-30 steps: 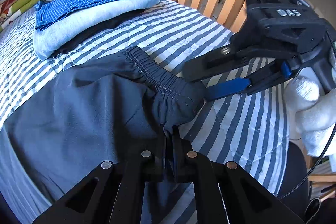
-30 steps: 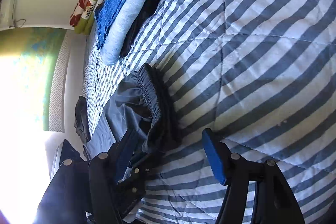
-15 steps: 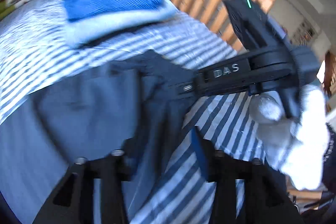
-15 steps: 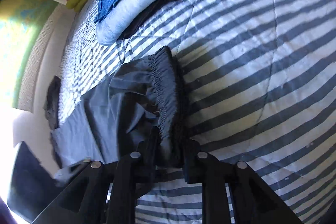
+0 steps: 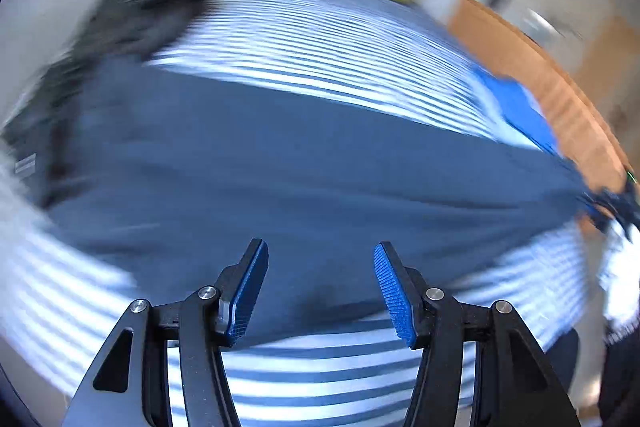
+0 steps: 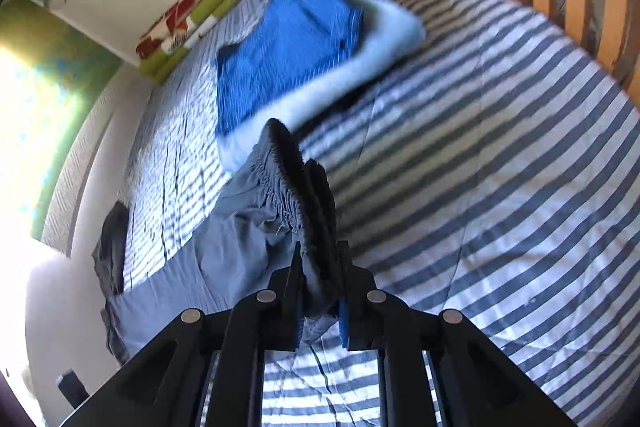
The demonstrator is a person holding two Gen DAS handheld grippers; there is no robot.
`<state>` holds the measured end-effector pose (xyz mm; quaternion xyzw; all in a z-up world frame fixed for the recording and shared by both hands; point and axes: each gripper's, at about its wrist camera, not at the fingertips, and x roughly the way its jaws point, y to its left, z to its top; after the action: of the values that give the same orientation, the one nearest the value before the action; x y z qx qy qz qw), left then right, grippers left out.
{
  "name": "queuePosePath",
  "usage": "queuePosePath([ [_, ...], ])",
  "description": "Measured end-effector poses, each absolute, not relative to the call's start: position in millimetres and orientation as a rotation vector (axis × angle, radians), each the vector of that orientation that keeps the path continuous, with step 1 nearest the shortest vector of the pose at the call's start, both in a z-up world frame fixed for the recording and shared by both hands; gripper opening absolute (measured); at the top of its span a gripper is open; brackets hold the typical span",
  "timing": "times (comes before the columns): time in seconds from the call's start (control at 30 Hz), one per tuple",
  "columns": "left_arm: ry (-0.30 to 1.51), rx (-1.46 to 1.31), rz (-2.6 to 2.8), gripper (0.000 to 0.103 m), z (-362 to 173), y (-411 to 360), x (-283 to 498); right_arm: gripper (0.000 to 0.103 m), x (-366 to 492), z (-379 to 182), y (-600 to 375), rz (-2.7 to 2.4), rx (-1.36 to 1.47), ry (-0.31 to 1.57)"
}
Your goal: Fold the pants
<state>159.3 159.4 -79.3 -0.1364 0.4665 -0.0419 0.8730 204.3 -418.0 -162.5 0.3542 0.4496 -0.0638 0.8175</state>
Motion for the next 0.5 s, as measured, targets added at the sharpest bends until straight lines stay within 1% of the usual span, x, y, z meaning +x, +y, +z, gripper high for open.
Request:
queuePosePath([
  [0.17,0.922,-0.367,0.182,0.06,-89.0,281.0,145.0,0.011,196.4,-153.5,-441.5,-0.282,0.743,0.924],
  [0.23,0.919,-0.46,0.292,0.06,-99.4,330.8,151.3,0.01,195.4,-158.4,-445.5,-0.326,0.706,0.953],
  [0.3,0.911,-0.546,0.322,0.06,-106.3,364.3,162.0,0.01,197.1,-165.6,-439.7,-0.344,0.679,0.982],
  [0.37,0.87,-0.58,0.303,0.059,-107.1,377.6,179.9,0.01,195.0,-165.9,-437.0,-0.352,0.673,0.992],
  [0.43,0.869,-0.494,0.272,0.06,-111.6,371.2,200.0,0.01,196.5,-164.3,-433.3,-0.368,0.65,0.997],
  [0.5,0.966,-0.326,0.413,0.06,-128.9,375.3,225.3,0.01,198.9,-162.2,-433.3,-0.385,0.636,0.996],
])
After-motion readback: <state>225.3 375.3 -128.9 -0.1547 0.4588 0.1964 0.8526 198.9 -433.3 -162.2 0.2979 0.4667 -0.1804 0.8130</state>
